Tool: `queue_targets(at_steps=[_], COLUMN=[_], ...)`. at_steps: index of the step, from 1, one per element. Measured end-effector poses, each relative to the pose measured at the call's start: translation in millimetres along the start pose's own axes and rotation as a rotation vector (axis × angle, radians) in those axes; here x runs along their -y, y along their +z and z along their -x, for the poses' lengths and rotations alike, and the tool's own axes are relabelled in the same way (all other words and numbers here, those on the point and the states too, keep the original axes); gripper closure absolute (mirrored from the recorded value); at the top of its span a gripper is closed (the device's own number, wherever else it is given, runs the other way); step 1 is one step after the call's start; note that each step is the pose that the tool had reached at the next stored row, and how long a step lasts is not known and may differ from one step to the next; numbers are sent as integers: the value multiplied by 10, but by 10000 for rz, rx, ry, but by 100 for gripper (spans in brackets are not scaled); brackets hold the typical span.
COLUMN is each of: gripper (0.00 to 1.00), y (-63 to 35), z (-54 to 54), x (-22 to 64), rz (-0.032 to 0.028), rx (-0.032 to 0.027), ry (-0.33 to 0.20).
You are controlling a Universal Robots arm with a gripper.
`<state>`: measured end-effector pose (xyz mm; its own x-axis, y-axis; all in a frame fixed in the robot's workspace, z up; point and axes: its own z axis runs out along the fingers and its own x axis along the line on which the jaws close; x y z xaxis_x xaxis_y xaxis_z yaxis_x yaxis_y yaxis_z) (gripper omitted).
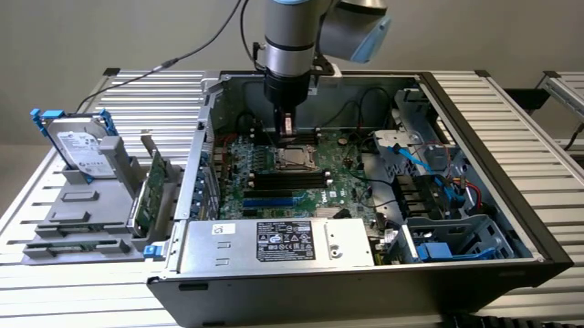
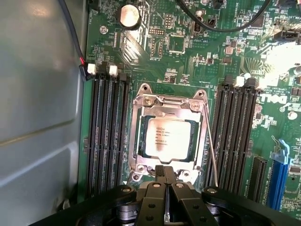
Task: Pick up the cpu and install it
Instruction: 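Close the cpu cover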
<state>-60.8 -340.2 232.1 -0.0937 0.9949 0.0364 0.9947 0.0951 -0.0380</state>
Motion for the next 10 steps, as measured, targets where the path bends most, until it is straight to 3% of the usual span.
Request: queue_targets(at_steps=[10], gripper=[89], y=[-149], z=[35], x=[29], rz=[0], rx=[0], ry=[-9])
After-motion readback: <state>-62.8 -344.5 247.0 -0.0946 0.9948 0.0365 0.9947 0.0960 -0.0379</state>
